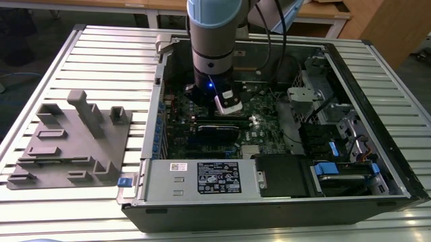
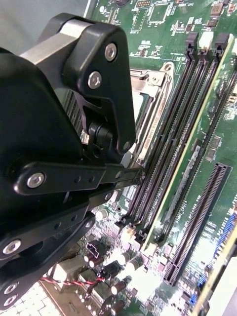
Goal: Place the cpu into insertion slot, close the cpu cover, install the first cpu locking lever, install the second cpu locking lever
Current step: 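Install the second cpu locking lever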
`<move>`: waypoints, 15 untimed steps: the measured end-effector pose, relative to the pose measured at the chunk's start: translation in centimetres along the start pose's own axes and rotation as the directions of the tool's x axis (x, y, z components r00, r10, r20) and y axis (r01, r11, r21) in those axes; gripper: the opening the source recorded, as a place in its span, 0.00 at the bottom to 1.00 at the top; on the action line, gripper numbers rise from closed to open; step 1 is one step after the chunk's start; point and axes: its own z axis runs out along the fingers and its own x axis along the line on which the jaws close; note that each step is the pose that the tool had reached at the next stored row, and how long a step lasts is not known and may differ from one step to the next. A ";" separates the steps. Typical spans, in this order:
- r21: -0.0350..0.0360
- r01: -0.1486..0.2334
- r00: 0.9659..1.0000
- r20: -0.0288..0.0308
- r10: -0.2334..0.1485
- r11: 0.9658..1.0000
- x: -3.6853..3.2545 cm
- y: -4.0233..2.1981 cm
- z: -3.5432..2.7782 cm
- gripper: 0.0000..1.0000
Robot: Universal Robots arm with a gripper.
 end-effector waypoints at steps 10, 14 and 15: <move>-0.008 0.000 1.000 -0.001 0.000 1.000 0.09 -0.08 0.55 0.11; -0.009 -0.001 1.000 -0.001 0.000 1.000 0.16 -0.10 0.58 0.11; -0.009 -0.001 1.000 -0.001 0.001 1.000 0.20 -0.10 0.59 0.11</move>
